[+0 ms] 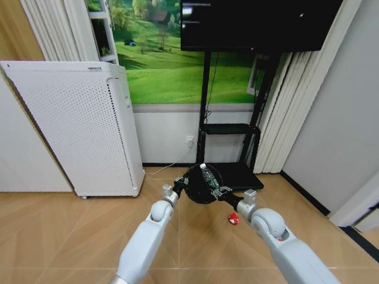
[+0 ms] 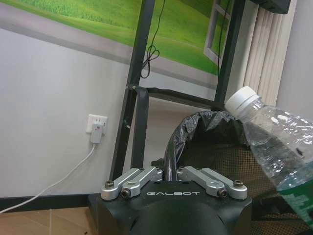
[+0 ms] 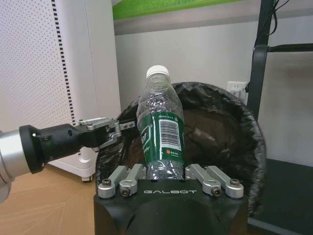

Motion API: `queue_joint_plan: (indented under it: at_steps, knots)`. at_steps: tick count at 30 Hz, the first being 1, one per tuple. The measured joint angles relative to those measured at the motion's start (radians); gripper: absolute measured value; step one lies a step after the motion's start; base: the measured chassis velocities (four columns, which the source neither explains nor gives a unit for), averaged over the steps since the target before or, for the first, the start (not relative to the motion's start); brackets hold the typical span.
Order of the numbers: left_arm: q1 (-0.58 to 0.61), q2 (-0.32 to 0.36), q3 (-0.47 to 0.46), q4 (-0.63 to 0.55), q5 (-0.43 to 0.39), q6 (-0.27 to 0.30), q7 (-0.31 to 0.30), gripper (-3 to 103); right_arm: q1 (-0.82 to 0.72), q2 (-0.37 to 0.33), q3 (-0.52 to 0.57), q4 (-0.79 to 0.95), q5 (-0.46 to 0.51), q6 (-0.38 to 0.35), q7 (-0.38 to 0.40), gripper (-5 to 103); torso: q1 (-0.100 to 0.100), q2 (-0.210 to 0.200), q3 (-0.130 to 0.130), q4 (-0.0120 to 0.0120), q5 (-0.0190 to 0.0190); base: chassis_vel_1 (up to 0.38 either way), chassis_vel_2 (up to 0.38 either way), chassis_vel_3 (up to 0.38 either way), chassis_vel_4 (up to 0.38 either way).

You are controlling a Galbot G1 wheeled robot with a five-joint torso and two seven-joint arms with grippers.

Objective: Pick up the trash bin and place the garbage on the floor into it.

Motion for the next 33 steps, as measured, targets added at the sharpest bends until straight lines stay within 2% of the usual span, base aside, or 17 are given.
queue_joint_plan:
  at_steps: [1, 4, 5, 7, 8, 11, 12, 13, 15, 17, 18, 20, 24, 29, 33]
  knots:
    - [0.000, 0.000, 0.000, 0.000, 0.000, 0.000, 0.000, 7, 0.000, 0.000, 0.000, 0.000, 0.000, 0.000, 0.000, 30, 0.000, 0.000, 0.000, 0.0000, 0.0000, 0.000, 0.000, 0.000, 0.000]
    - [0.002, -0.003, 0.001, 0.006, 0.008, 0.000, 0.001, 7, 0.004, 0.007, -0.021, -0.008, -0.004, 0.002, 0.006, 47, 0.000, 0.000, 0.000, 0.0002, 0.0000, 0.000, 0.000, 0.000, 0.000]
    - [0.002, -0.003, 0.001, 0.006, 0.008, 0.000, 0.001, 7, 0.004, 0.007, -0.021, -0.008, -0.004, 0.002, 0.006, 47, 0.000, 0.000, 0.000, 0.0002, 0.0000, 0.000, 0.000, 0.000, 0.000]
    - [0.002, -0.001, 0.002, 0.006, 0.012, 0.000, 0.005, 7, 0.009, 0.010, -0.024, -0.021, -0.005, 0.009, 0.005, 57, 0.000, 0.000, 0.000, 0.0001, 0.0000, 0.000, 0.000, 0.000, 0.000]
    - [0.002, -0.001, 0.002, 0.006, 0.012, 0.000, 0.005, 7, 0.009, 0.010, -0.024, -0.021, -0.005, 0.009, 0.005, 57, 0.000, 0.000, 0.000, 0.0001, 0.0000, 0.000, 0.000, 0.000, 0.000]
    - [0.002, 0.004, 0.001, 0.006, 0.011, -0.001, 0.013, 7, 0.014, 0.010, -0.022, -0.033, -0.005, 0.011, 0.000, 74, 0.000, 0.000, 0.000, 0.0001, -0.0001, 0.000, 0.000, 0.000, 0.000]
    - [0.002, 0.004, 0.001, 0.006, 0.011, -0.001, 0.013, 7, 0.014, 0.010, -0.022, -0.033, -0.005, 0.011, 0.000, 74, 0.000, 0.000, 0.000, 0.0001, -0.0001, 0.000, 0.000, 0.000, 0.000]
    - [0.001, 0.006, 0.001, 0.005, 0.011, -0.001, 0.016, 7, 0.017, 0.010, -0.021, -0.037, -0.005, 0.011, -0.001, 79, 0.000, 0.000, 0.000, 0.0001, -0.0001, 0.000, 0.000, 0.000, 0.000]
    - [0.001, 0.007, 0.000, 0.005, 0.011, -0.002, 0.018, 7, 0.018, 0.011, -0.021, -0.039, -0.005, 0.011, -0.002, 79, 0.000, 0.000, 0.000, 0.0001, -0.0001, 0.000, 0.000, 0.000, 0.000]
    - [0.002, 0.009, -0.004, 0.005, 0.013, -0.003, 0.020, 7, 0.020, 0.015, -0.017, -0.042, -0.005, 0.011, -0.001, 90, 0.000, 0.000, 0.000, 0.0001, -0.0001, 0.000, 0.000, 0.000, 0.000]
    - [0.002, 0.009, -0.004, 0.005, 0.013, -0.003, 0.020, 7, 0.020, 0.015, -0.017, -0.042, -0.005, 0.011, -0.001, 90, 0.000, 0.000, 0.000, 0.0001, -0.0001, 0.000, 0.000, 0.000, 0.000]
    - [0.009, 0.015, -0.010, -0.002, 0.014, -0.004, 0.021, 7, 0.021, 0.025, 0.004, -0.039, -0.002, 0.012, 0.014, 98, 0.000, 0.000, 0.000, 0.0001, 0.0000, 0.000, 0.000, 0.000, 0.000]
    - [0.021, 0.024, -0.023, -0.017, 0.015, -0.004, 0.021, 7, 0.020, 0.029, 0.037, -0.015, 0.021, 0.012, 0.063, 100, 0.000, 0.000, 0.000, 0.0002, -0.0001, 0.000, 0.000, 0.000, 0.000]
    - [0.053, 0.064, -0.076, -0.058, 0.031, -0.001, 0.019, 7, -0.014, 0.030, 0.121, 0.055, 0.090, -0.012, 0.164, 100, 0.000, 0.000, 0.000, 0.0001, -0.0002, 0.000, 0.000, 0.000, 0.000]
    - [0.076, 0.091, -0.103, -0.090, 0.030, 0.001, 0.014, 7, -0.051, 0.046, 0.155, 0.061, 0.132, -0.026, 0.188, 100, 0.000, 0.000, 0.000, 0.0001, -0.0003, 0.000, 0.000, 0.000, 0.000]
